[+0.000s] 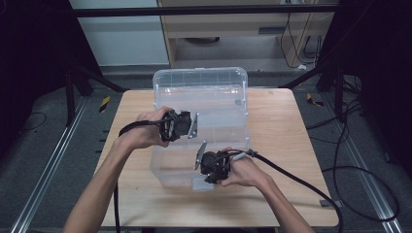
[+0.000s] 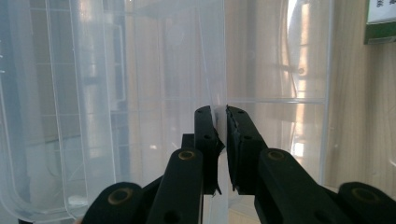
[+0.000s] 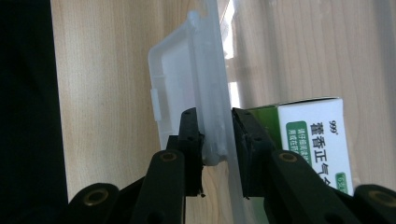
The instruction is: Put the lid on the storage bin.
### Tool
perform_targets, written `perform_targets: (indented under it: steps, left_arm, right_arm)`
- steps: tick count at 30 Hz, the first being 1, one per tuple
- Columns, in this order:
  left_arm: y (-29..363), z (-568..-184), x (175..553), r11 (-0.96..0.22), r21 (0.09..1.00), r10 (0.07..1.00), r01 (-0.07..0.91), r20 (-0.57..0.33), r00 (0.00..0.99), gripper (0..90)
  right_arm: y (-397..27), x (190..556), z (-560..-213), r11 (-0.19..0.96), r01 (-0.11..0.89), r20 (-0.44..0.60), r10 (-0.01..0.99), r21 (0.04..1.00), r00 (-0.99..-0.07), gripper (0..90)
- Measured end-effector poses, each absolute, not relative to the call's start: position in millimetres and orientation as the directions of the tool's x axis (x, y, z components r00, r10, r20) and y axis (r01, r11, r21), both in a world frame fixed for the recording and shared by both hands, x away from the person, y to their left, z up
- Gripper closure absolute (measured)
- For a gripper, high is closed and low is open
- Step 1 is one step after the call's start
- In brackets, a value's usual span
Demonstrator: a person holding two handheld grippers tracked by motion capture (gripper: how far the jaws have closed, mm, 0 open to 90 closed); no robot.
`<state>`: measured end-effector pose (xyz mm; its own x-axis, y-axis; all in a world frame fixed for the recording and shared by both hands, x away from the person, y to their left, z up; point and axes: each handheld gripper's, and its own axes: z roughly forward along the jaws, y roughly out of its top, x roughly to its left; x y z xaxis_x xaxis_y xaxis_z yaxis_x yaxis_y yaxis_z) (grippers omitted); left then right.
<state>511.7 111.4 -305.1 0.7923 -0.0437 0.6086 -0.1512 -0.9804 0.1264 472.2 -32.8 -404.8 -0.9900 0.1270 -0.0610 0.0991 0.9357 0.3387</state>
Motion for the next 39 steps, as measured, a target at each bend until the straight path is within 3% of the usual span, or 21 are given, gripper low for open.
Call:
perform_targets:
  steps: [8,10,11,16,39]
  left_arm:
    - [115.1,-307.9,501.1,-0.976,0.152,-0.033,-0.158,0.61,0.792,82.9]
    - [115.6,-302.5,498.9,-0.983,0.075,-0.09,-0.17,0.61,0.787,82.9]
    - [116.3,-306.6,497.2,-0.978,0.127,-0.056,-0.165,0.606,0.794,82.9]
    - [115.8,-310.1,490.9,-0.975,0.155,-0.037,-0.159,0.593,0.804,82.9]
    - [117.0,-319.2,472.4,-0.974,0.162,-0.036,-0.16,0.586,0.809,82.6]
  right_arm:
    - [-36.2,470.2,-405.9,0.925,0.105,-0.062,0.137,0.366,-0.989,74.4]
    - [-36.9,470.5,-405.5,0.925,0.101,-0.063,0.133,0.365,-0.989,74.4]
    - [-37.2,470.3,-405.9,0.923,0.103,-0.063,0.135,0.37,-0.989,74.4]
    - [-37.5,469.6,-406.6,0.918,0.111,-0.06,0.144,0.38,-0.988,74.2]
    - [-40.9,462.1,-408.9,0.909,0.078,-0.119,0.139,0.41,-0.983,71.3]
